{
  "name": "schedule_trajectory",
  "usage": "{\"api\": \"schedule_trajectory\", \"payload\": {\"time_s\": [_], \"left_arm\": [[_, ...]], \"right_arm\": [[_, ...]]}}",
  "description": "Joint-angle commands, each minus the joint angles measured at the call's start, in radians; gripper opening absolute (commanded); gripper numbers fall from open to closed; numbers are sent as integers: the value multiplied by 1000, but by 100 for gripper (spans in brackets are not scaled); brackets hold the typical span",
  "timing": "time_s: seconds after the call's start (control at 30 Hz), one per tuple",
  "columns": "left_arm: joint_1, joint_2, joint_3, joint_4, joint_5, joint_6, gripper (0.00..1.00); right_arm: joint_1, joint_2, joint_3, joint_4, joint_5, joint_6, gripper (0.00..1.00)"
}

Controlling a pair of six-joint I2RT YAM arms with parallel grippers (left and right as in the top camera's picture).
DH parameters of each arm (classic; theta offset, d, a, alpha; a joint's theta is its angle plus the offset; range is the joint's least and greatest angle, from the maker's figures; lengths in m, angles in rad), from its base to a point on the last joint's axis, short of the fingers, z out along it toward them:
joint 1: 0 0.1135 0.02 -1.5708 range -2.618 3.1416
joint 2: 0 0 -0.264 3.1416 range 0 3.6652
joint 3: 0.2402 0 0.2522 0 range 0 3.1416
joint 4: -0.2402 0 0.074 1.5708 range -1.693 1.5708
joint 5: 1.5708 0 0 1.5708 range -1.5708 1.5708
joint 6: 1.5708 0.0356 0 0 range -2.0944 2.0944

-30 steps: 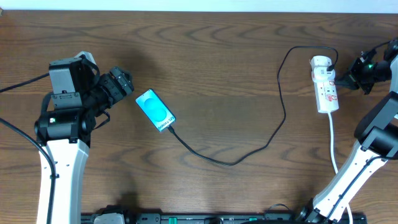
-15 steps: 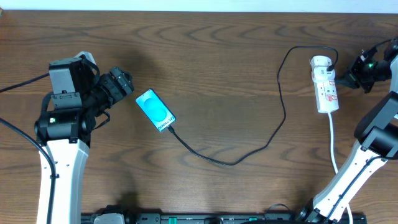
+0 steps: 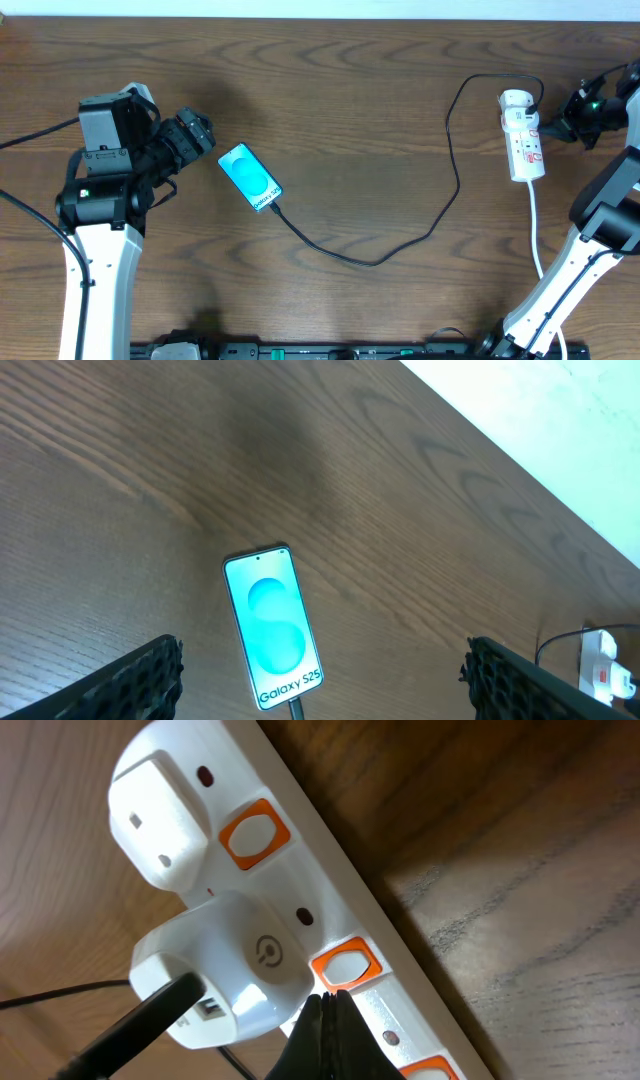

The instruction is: Plug charger to phone and switch on socket

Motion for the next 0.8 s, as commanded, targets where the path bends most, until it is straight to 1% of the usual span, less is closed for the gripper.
{"api": "schedule_trajectory", "payload": {"time_s": [0.0, 0.77], "left_arm": [[4, 3, 1, 0, -14, 10, 91], [4, 3, 1, 0, -14, 10, 91]], "right_arm": [[7, 32, -6, 2, -13, 1, 1], [8, 32, -6, 31, -10, 2, 1]]}}
